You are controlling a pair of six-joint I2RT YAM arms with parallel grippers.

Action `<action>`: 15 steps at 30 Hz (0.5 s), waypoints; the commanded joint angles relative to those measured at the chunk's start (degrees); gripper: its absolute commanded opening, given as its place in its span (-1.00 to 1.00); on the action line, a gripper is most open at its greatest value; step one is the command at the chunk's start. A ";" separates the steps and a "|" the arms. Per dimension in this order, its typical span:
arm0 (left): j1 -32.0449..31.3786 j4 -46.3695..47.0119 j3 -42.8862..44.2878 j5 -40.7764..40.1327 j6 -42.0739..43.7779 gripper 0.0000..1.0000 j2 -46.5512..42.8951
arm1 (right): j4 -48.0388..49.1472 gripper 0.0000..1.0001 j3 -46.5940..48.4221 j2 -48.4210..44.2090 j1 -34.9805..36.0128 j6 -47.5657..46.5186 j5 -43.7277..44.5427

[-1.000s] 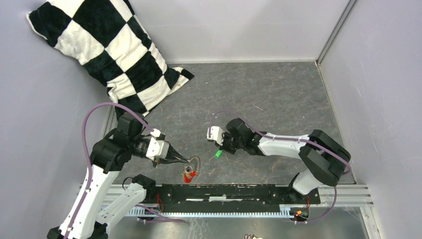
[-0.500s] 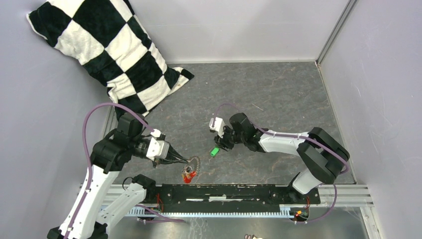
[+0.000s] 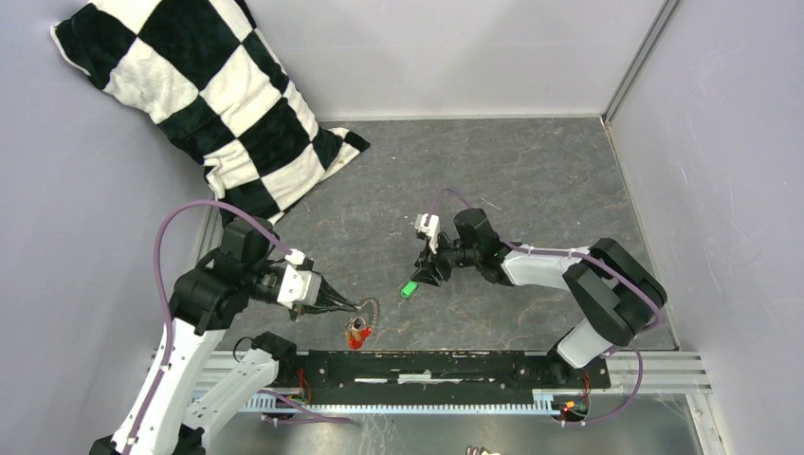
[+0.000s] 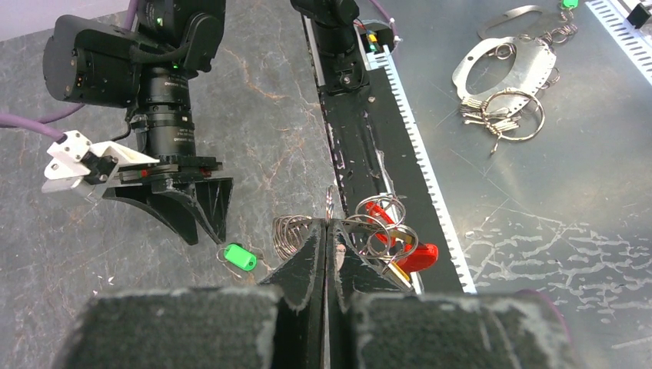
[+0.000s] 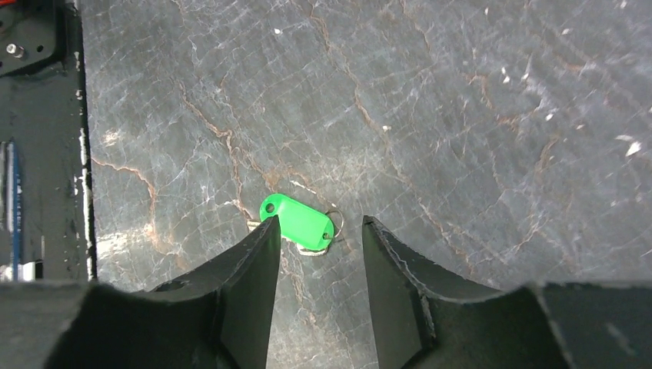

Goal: Put the keys on the keyring

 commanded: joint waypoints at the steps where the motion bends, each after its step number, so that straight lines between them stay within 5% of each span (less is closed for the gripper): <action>1: -0.18 -0.02 0.24 0.56 1.43 -0.95 -0.25 | 1.73 0.04 1.70 3.24 -1.65 5.27 -7.11; 5: -0.19 -0.03 0.15 0.51 1.76 -0.96 -0.29 | -5.06 0.18 5.70 6.67 -1.61 6.31 -6.64; 15: -0.20 0.03 0.50 0.32 2.25 -0.96 -0.18 | -8.56 0.13 8.28 8.68 -1.66 11.21 -1.36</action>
